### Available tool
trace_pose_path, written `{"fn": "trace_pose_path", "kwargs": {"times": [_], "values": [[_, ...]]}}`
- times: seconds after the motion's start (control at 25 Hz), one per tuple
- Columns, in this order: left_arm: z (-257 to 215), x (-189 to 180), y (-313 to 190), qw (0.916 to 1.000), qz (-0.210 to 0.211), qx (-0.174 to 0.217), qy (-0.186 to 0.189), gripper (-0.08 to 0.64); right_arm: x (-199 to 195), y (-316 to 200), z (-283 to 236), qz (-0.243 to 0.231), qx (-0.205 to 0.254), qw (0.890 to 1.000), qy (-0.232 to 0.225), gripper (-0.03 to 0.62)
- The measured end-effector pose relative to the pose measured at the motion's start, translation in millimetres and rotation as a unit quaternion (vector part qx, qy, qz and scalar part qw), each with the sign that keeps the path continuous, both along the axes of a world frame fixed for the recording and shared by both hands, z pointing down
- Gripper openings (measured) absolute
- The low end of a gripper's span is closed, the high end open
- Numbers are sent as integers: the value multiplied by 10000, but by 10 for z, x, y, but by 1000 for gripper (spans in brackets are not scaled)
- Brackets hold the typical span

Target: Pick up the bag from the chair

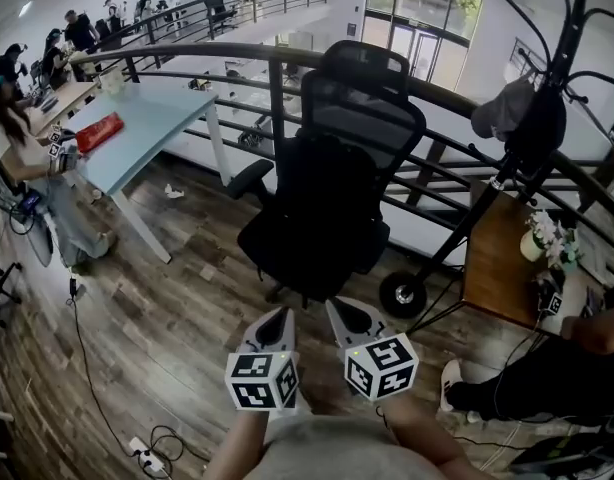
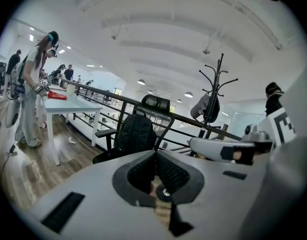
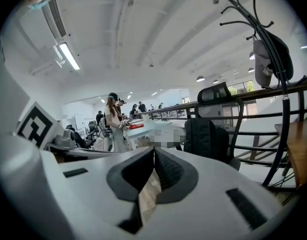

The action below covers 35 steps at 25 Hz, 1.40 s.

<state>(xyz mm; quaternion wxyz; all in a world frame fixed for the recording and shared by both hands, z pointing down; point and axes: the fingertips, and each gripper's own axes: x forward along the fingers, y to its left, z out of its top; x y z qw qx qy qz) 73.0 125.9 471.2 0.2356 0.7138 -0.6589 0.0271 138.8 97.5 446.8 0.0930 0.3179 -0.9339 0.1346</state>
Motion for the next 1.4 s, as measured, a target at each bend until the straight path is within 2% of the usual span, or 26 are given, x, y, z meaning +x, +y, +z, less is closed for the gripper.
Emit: {"fn": "trace_pose_path", "kwargs": {"times": [0.72, 1.04, 1.4], "values": [[-108, -1015, -918, 9983, 575, 84, 34, 3, -1074, -879, -118, 508, 96, 9986, -146, 0], [-41, -1296, -1190, 9965, 837, 49, 65, 3, -1273, -1112, -44, 859, 24, 9961, -190, 0], [35, -1448, -1407, 9949, 1001, -47, 117, 3, -1261, -1350, -68, 1177, 71, 9928, -194, 0]]}}
